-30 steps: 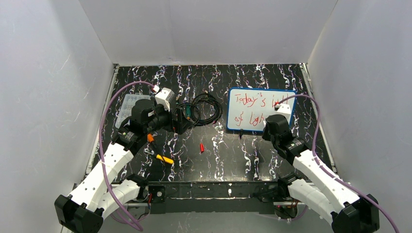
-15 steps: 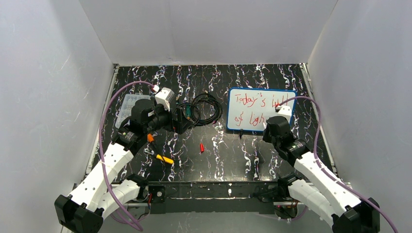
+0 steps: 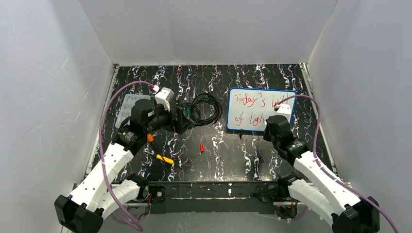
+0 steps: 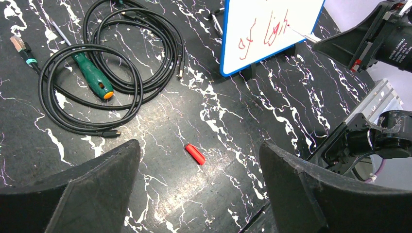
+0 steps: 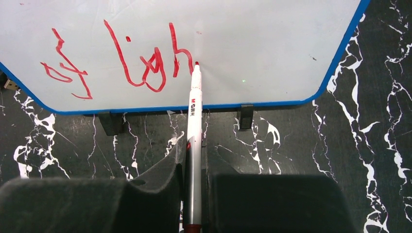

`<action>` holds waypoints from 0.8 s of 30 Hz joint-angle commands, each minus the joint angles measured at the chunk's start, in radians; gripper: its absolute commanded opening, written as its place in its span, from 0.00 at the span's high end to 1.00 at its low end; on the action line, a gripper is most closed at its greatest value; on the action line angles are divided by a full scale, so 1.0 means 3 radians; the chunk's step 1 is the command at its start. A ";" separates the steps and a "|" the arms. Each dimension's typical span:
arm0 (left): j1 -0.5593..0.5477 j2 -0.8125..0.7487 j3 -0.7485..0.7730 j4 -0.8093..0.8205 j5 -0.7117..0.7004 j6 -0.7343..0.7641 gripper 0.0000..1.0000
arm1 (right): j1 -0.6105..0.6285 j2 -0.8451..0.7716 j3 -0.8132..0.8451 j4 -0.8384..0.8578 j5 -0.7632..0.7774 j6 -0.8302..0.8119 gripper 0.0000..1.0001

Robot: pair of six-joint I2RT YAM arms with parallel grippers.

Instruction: Write a sentence on the whiteboard

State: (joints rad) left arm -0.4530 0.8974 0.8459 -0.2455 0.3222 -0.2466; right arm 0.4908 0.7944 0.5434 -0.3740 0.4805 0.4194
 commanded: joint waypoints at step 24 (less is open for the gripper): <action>0.0022 -0.0077 -0.0018 0.0005 0.0045 -0.0004 0.09 | -0.0076 -0.0157 0.0210 0.0193 0.0141 -0.0222 0.99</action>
State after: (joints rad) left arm -0.4530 0.8948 0.8459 -0.2420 0.3222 -0.2466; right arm 0.4713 0.7704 0.5648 -0.3687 0.5186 0.3798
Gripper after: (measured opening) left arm 0.905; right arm 0.183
